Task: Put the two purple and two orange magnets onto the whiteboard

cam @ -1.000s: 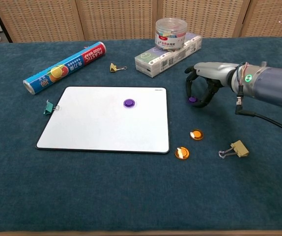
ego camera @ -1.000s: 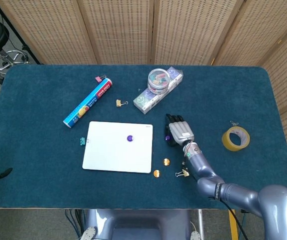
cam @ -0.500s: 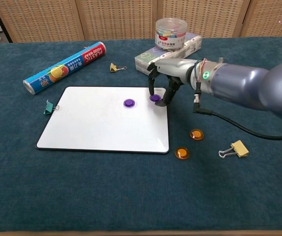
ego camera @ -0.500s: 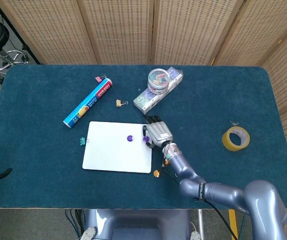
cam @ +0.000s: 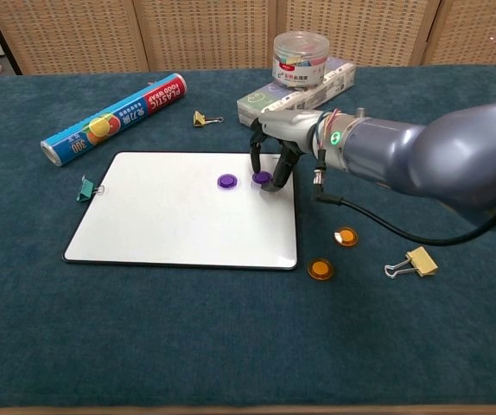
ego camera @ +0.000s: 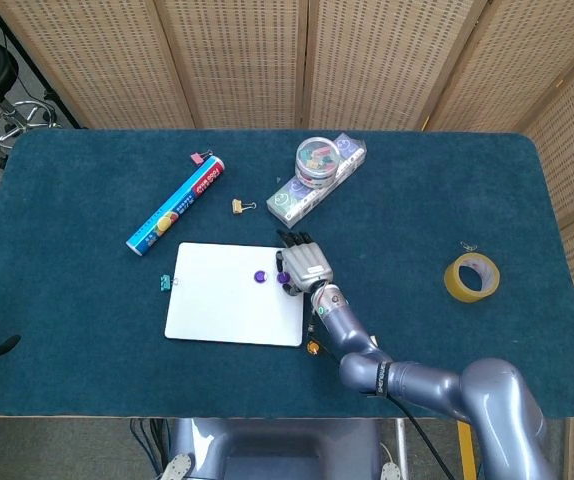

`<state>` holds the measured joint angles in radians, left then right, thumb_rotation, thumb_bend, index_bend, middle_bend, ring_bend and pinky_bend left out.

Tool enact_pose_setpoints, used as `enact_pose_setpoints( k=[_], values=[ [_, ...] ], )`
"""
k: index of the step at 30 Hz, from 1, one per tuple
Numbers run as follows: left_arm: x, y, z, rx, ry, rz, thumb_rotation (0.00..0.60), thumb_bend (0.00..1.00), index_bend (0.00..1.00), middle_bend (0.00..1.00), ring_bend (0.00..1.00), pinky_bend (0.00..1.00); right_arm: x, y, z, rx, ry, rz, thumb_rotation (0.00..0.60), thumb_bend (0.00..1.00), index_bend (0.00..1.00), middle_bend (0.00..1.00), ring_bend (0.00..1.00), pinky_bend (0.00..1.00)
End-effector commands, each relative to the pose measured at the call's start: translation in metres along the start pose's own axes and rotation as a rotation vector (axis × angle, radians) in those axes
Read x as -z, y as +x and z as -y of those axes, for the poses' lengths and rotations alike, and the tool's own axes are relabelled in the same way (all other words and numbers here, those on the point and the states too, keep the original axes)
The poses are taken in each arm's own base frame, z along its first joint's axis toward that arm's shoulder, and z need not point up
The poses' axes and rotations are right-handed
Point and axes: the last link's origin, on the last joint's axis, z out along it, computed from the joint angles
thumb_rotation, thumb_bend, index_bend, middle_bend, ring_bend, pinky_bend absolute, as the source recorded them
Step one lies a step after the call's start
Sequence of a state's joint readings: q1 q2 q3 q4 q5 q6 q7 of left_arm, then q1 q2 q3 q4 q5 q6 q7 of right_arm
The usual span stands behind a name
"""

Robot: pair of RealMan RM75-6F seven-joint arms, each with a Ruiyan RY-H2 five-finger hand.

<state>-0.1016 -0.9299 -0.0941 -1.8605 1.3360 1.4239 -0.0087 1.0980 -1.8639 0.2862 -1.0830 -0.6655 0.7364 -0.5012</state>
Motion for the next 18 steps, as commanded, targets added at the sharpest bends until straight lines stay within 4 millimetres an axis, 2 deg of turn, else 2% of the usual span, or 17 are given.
enact_pose_setpoints(
  k=[1,5,7,9,18],
  values=[
    [0.0005,0.0007,0.0003,0.003,0.001,-0.003,0.600,0.07,0.00,0.00,0.00,0.00,-0.0009,-0.0008,-0.0005,0.001,-0.005,0.003,0.600,0.47,0.52,0.00,0.00,0.00],
    [0.0012,0.0011,0.0003,0.005,0.001,-0.006,0.600,0.07,0.00,0.00,0.00,0.00,-0.0018,-0.0021,-0.0020,0.002,-0.013,0.011,0.600,0.47,0.49,0.00,0.00,0.00],
    [0.0014,0.0010,0.0002,0.005,0.000,-0.004,0.600,0.07,0.00,0.00,0.00,0.00,-0.0018,-0.0024,-0.0030,0.000,-0.014,0.018,0.600,0.47,0.38,0.00,0.00,0.00],
    [0.0016,0.0010,0.0001,0.004,-0.001,-0.004,0.600,0.07,0.00,0.00,0.00,0.00,-0.0015,-0.0014,-0.0033,-0.003,-0.013,0.017,0.600,0.47,0.32,0.00,0.00,0.00],
    [0.0030,0.0019,0.0004,0.006,0.001,-0.010,0.600,0.07,0.00,0.00,0.00,0.00,0.0042,0.0062,-0.0018,-0.007,0.010,0.002,0.600,0.47,0.30,0.00,0.00,0.00]
  ],
)
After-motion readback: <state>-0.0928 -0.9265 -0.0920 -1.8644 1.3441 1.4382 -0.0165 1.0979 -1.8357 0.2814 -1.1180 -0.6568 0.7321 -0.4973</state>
